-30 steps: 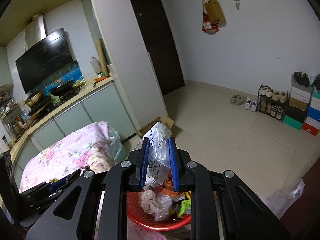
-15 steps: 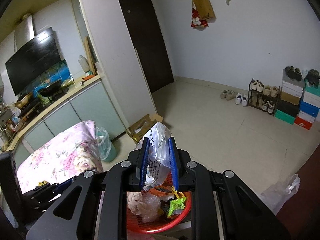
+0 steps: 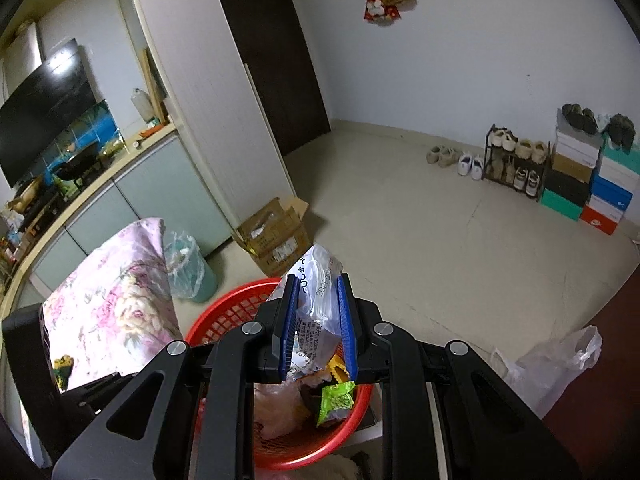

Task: Collect trash
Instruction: 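Open the left tool to drop the black bag while the right drops the packet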

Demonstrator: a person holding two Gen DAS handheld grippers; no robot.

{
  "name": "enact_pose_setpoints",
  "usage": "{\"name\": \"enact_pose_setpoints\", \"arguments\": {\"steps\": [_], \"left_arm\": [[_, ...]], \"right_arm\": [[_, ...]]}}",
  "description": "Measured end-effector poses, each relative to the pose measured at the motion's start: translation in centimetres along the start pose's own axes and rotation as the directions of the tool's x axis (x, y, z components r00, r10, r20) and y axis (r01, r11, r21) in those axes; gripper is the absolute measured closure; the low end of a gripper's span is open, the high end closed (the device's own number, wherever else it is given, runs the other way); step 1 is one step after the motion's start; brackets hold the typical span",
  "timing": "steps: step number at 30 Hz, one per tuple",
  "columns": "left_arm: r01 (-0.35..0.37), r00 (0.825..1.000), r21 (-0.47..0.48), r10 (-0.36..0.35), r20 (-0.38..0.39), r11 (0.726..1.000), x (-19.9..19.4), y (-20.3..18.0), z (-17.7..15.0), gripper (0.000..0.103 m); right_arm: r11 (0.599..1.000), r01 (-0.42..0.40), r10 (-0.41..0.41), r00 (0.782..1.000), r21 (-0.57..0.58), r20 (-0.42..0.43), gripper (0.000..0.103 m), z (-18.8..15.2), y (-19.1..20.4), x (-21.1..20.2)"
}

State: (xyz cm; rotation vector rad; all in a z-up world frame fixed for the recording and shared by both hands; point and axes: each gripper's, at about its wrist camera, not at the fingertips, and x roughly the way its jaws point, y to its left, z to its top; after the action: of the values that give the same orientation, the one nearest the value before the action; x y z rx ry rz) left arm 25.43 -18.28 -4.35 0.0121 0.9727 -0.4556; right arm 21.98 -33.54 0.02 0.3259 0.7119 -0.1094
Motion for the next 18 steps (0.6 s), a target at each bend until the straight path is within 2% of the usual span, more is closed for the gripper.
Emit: {"name": "enact_pose_setpoints", "arguments": {"steps": [6, 8, 9, 11, 13, 18], "left_arm": [[-0.001, 1.0, -0.007, 0.001, -0.013, 1.0, 0.8, -0.2, 0.0, 0.074], [0.002, 1.0, -0.016, -0.002, -0.013, 1.0, 0.9, -0.1, 0.0, 0.063], [0.0, 1.0, -0.019, 0.0, -0.011, 1.0, 0.8, -0.1, 0.0, 0.054], [-0.009, 1.0, -0.016, 0.009, 0.003, 1.0, 0.5, -0.1, 0.0, 0.046], [-0.014, 1.0, -0.008, 0.014, 0.011, 1.0, 0.1, -0.2, 0.0, 0.036], [-0.027, 0.999, -0.007, 0.027, 0.04, 1.0, -1.3, 0.1, -0.1, 0.029]], "right_arm": [[1.0, 0.001, -0.001, 0.999, 0.004, -0.046, 0.083, -0.5, -0.5, 1.2], [1.0, -0.008, 0.009, 0.998, 0.01, -0.064, 0.08, -0.6, -0.5, 1.7], [1.0, -0.009, 0.01, 0.997, 0.013, -0.072, 0.077, -0.7, -0.6, 1.8], [1.0, -0.008, 0.01, 0.997, 0.028, -0.075, 0.064, -0.6, -0.9, 1.8], [0.999, -0.008, 0.011, 0.998, 0.049, -0.065, 0.056, -0.4, -1.3, 1.5], [0.999, -0.005, 0.007, 0.999, 0.053, -0.039, 0.055, -0.1, -1.3, 0.6]]}}
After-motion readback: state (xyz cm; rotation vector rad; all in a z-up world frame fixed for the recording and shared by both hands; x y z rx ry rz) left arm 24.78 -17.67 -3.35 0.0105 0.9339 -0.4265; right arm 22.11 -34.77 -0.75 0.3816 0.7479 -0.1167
